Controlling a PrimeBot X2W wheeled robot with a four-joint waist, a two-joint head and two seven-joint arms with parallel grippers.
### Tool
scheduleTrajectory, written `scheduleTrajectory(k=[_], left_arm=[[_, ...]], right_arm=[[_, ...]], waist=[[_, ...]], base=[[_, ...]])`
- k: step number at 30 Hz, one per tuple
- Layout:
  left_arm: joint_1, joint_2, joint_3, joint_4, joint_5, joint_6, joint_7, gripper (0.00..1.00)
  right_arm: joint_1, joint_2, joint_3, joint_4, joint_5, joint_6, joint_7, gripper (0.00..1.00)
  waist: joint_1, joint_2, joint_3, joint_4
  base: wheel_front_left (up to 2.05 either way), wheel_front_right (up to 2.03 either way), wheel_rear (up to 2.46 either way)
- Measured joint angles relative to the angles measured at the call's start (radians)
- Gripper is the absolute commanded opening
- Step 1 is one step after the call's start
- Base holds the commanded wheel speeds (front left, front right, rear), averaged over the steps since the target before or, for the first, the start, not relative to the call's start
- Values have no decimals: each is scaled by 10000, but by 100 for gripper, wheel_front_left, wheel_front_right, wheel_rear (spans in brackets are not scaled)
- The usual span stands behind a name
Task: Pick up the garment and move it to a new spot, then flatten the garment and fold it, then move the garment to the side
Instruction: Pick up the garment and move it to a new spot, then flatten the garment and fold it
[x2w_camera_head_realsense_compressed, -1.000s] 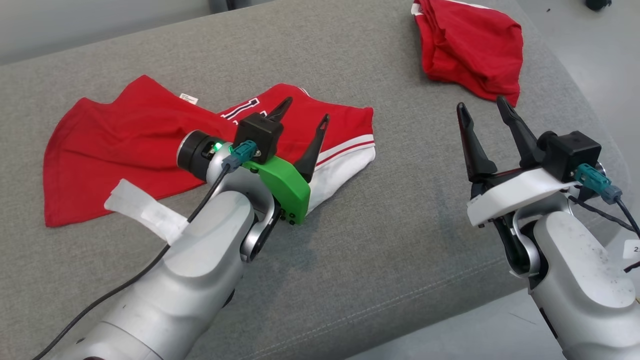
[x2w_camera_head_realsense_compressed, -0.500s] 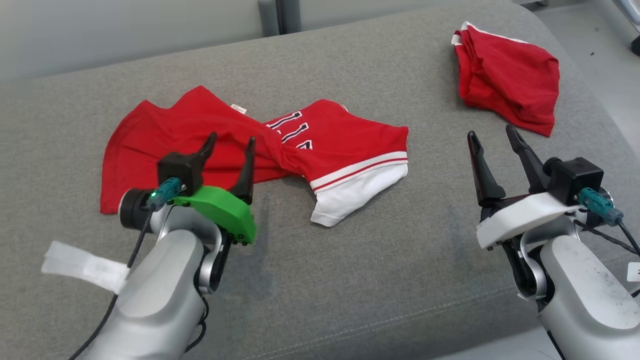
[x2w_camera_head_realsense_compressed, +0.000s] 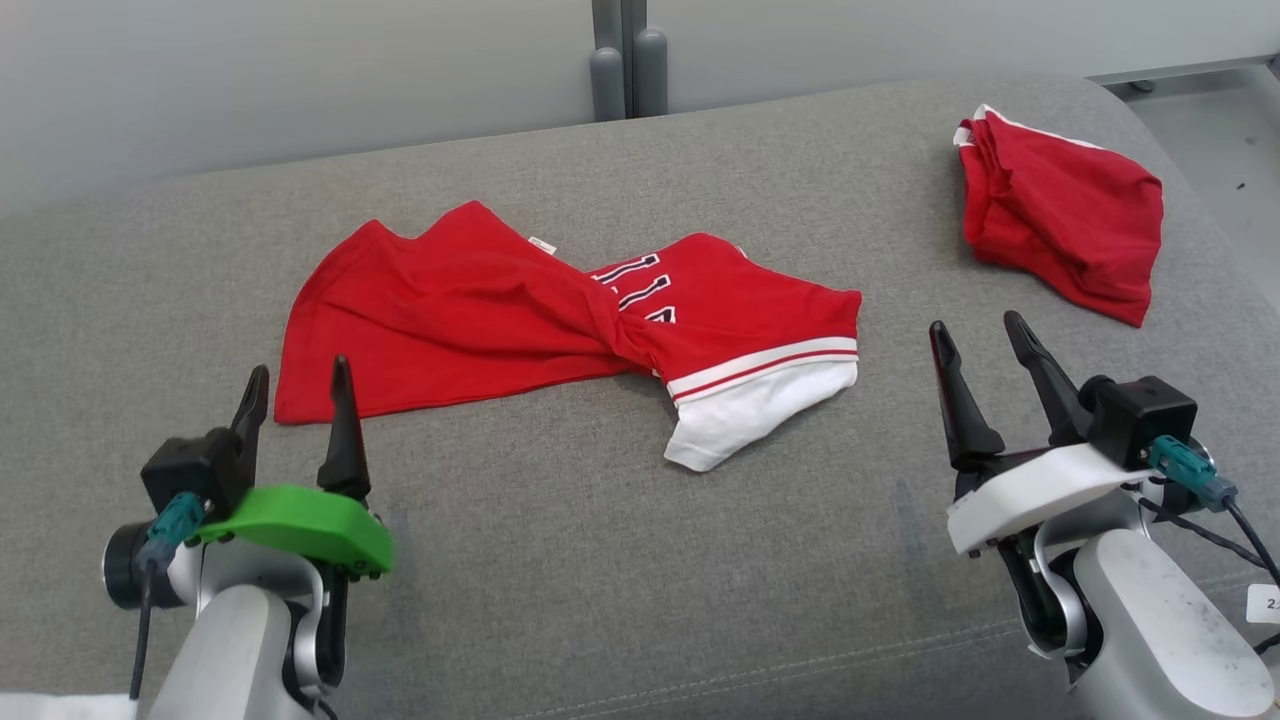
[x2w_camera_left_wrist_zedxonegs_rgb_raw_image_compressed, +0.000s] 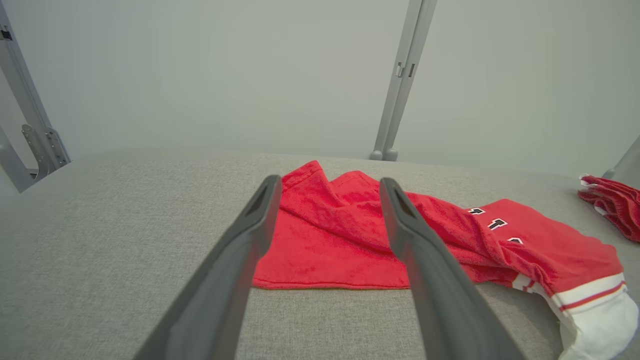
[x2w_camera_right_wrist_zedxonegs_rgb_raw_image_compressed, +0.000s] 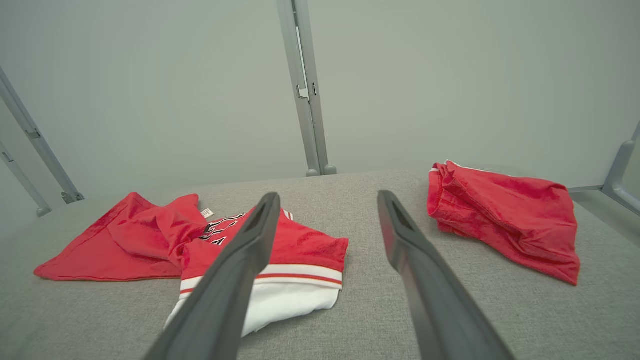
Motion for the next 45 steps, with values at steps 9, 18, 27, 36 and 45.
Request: scheduleTrajectory(k=[9, 18, 27, 36, 45], left_arm=[[1422, -186, 832, -848, 690, 0, 0, 100], [2476, -405, 1298, -1670, 1290, 0, 0, 100], [2700, -594, 936, -2261, 1647, 0, 0, 100], [2734, -608, 639, -2725, 1843, 0, 0, 100], [2728, -627, 244, -3108, 1896, 0, 0, 100]], right_arm=[[367, 33, -59, -128, -38, -2, 0, 100], [709, 36, -88, -186, -142, 0, 0, 100], [820, -29, 44, 148, -215, 115, 0, 100], [584, 6, 886, 1039, -481, 744, 255, 100], [-498, -125, 1559, 2326, -1204, 1104, 732, 100]], waist=[[0, 0, -116, 34], [0, 0, -158, 42], [0, 0, 9, 372], [0, 0, 373, 1018], [0, 0, 868, 1934]], base=[[0, 0, 0], [0, 0, 0], [0, 0, 0], [0, 0, 0], [0, 0, 0]])
